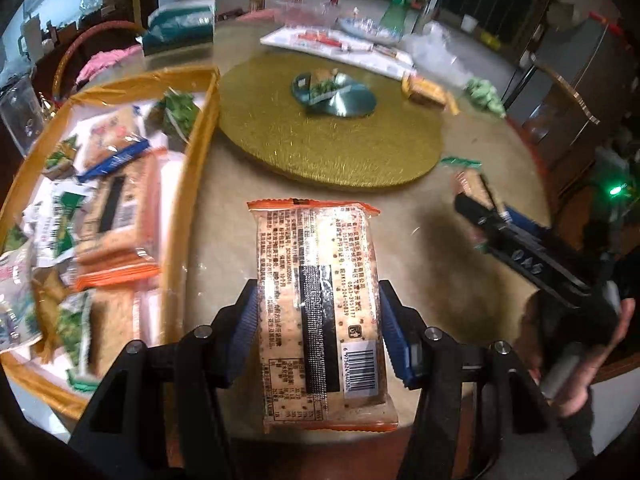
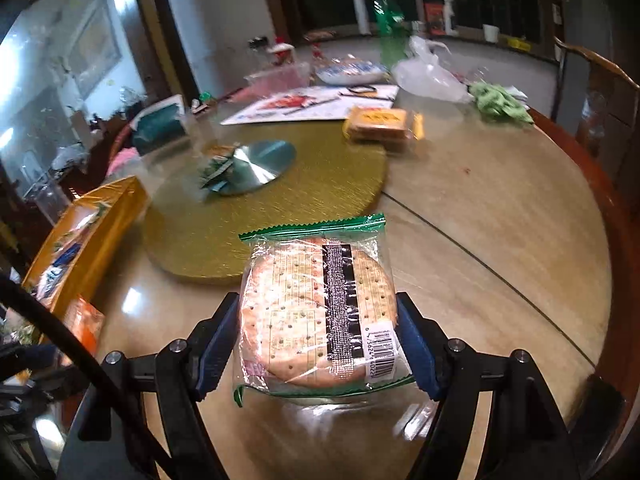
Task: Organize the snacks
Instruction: 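Lift both cracker packs off the turntable toward the white tray, then lower both cracker packs into the white tray and open both tools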
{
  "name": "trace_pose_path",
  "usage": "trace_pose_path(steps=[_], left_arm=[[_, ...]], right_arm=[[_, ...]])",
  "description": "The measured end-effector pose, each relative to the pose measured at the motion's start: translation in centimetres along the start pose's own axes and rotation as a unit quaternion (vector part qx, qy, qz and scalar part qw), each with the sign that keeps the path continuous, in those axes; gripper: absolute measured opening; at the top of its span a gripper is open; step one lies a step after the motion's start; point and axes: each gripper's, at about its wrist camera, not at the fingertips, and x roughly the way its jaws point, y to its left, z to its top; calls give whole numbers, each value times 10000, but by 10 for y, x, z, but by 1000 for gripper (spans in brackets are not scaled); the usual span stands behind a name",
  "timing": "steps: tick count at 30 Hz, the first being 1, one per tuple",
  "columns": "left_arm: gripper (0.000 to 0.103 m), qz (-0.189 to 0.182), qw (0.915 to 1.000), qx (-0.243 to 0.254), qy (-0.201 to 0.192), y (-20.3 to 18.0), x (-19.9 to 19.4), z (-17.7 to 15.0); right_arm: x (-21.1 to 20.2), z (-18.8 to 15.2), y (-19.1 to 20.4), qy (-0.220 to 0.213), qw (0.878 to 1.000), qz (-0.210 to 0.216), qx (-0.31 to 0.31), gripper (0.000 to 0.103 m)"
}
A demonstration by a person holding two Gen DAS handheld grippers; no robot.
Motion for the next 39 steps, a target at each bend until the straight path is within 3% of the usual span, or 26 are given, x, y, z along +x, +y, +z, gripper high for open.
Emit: trace_pose_path(steps=[5, 10, 14, 19, 25, 29, 34, 37, 39], left_arm=[[59, -151, 9980, -355, -507, 31, -57, -2], [59, 283, 9929, -788, -847, 81, -85, 2], [59, 503, 9862, -1273, -929, 126, -90, 2], [59, 697, 9768, -1807, -917, 178, -88, 3], [59, 692, 9736, -2018, -811, 207, -76, 2], [59, 712, 9740, -2002, -786, 212, -67, 3], [60, 809, 9737, -1986, -774, 216, -59, 6], [77, 685, 9736, -1979, -906, 211, -66, 5], [78, 725, 9720, -1991, -1019, 207, -73, 5]], right_arm=[[-30, 4, 34, -127, 9957, 918, -25, 75], [-47, 18, 104, -111, 9786, 1979, -557, 75], [-37, 24, 155, 122, 9664, 2420, -859, 75], [-8, 21, 212, 570, 9585, 2521, -1206, 75], [33, 17, 255, 1070, 9556, 2345, -1430, 75], [38, 10, 266, 1051, 9579, 2122, -1622, 76], [35, 11, 263, 954, 9581, 2189, -1583, 77], [23, 16, 254, 785, 9589, 2281, -1492, 79], [16, 18, 254, 643, 9592, 2263, -1570, 80]])
